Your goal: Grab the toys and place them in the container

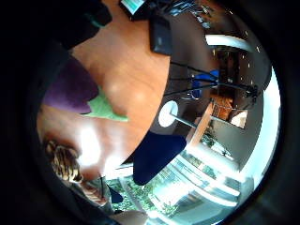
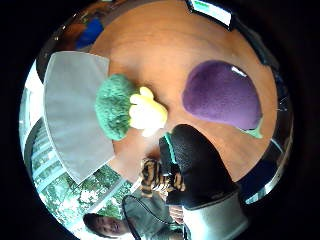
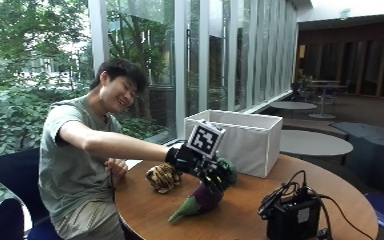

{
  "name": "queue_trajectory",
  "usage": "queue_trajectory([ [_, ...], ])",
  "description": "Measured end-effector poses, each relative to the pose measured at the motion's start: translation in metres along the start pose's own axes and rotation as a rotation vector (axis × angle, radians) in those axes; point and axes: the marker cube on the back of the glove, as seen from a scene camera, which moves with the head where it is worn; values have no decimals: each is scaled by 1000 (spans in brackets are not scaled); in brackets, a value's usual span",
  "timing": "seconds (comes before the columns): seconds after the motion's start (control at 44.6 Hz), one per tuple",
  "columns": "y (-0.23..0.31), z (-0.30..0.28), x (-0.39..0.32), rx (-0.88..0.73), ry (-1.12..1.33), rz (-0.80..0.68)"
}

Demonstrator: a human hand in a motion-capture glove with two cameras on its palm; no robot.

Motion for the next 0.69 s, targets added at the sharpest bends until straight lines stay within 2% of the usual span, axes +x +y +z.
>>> queue_trajectory([
  [0.157,-24,59,7,-106,41,26],
  [0.246,-33,76,5,-8,-54,-60],
  [0.358,-41,77,3,98,-103,-90],
  [0.538,-47,81,-1,276,-208,-95],
  [0.694,-59,53,26,335,-311,-35],
])
